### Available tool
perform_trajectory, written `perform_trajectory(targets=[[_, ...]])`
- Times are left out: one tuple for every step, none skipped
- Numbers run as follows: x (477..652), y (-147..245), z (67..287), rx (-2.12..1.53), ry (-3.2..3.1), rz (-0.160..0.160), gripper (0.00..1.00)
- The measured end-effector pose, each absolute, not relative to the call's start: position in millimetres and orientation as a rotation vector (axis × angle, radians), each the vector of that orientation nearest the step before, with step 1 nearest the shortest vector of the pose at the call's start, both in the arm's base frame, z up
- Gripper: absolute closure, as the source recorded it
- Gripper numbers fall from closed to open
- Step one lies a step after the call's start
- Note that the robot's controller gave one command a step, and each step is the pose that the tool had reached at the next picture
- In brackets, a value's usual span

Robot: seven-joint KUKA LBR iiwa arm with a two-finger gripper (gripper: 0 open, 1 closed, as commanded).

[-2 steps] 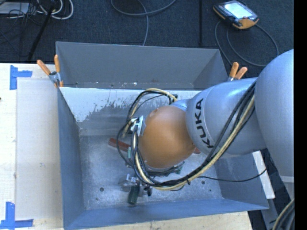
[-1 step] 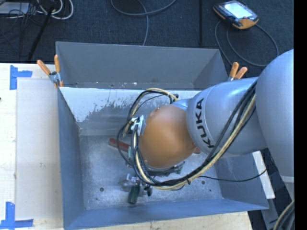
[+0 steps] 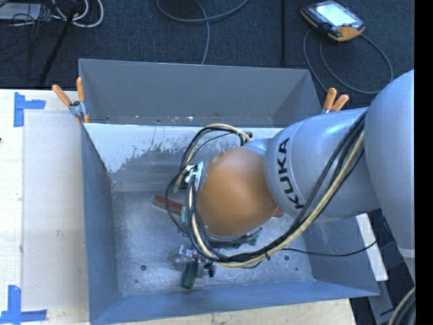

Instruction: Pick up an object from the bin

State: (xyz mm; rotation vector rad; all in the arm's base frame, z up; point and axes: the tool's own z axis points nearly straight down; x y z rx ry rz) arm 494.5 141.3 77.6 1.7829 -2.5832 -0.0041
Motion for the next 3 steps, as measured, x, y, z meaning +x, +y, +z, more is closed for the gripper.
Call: perform_trajectory(targets=[[493.2, 141, 90, 1.780, -2.580, -0.007, 1.00], [493.5, 142, 109, 1.780, -2.583, -0.005, 1.00], [494.7, 142, 121, 1.782, -2.589, -0.001, 1.00]])
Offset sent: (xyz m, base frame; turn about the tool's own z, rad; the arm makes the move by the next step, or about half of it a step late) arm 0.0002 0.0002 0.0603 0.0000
